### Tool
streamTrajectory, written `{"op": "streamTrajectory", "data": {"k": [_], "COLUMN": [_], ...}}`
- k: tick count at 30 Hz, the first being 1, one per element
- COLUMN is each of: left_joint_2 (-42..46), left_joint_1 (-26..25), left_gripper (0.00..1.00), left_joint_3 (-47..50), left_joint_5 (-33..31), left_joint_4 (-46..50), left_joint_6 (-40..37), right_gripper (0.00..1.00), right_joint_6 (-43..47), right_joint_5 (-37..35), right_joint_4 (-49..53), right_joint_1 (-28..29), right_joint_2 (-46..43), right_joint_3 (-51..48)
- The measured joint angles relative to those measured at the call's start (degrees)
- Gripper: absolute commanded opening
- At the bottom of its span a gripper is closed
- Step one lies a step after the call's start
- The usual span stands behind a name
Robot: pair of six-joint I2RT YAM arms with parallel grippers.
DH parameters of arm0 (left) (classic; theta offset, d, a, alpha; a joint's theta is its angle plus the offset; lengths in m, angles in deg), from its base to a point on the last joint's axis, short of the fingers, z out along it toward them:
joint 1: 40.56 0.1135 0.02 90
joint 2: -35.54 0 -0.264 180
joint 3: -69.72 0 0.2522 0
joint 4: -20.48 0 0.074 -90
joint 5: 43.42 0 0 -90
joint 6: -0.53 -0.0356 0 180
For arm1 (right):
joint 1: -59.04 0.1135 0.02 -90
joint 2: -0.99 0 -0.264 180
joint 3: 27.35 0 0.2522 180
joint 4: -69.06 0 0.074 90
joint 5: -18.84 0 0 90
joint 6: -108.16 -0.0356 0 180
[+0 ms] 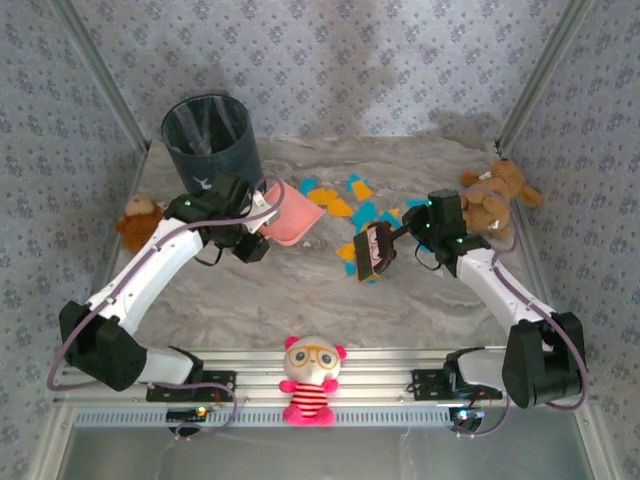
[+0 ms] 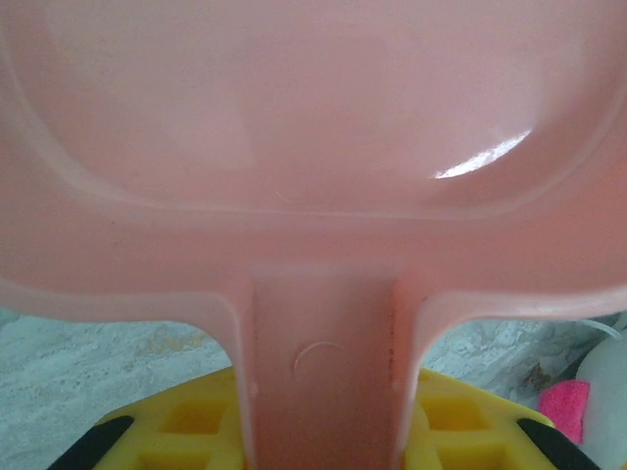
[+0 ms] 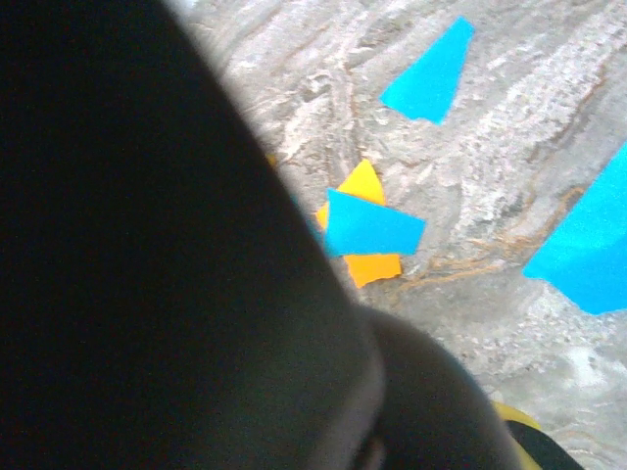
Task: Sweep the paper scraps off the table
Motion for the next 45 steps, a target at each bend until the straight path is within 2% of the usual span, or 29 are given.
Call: {"op": "streamTrajectory", "data": {"k": [5, 10, 16, 21, 32, 45], "left_joint_2": [-2.1, -5.0, -9.4, -12.2, -19.1, -26.1], "left_joint_1": [-2.3, -5.2, -7.3, -9.3, -12.4, -13.0], "left_gripper": [0.00, 0.00, 0.00, 0.00, 0.00, 0.00], "left_joint_3": [0.1, 1.1, 1.1, 1.1, -2.9, -8.2], "left_joint_5": [-0.1, -1.7, -4.1, -6.6, -12.2, -14.5], "left_joint_4": [1.4, 3.3, 6.9, 8.6, 10.5, 12.7], "left_joint_6": [-3.3, -6.5, -10.6, -13.5, -16.9, -18.1], "right_gripper": [0.00, 0.00, 0.00, 0.00, 0.00, 0.00], "right_joint_6": [2.5, 7.0, 14.9, 21.4, 27.4, 27.5], "right_joint_5": [2.3, 0.8, -6.8, -14.3, -26.7, -29.6], "right_joint_4": [-2.9, -2.0, 3.7, 8.5, 11.3, 9.3], "right_joint_1": [0.0, 0.0, 1.3, 4.6, 12.7, 17.1], "right_joint_2": [-2.8, -7.9, -13.0, -15.0, -15.3, -10.3], "right_joint_3": [-0.2, -0.2, 0.0, 0.2, 0.2, 0.2]}}
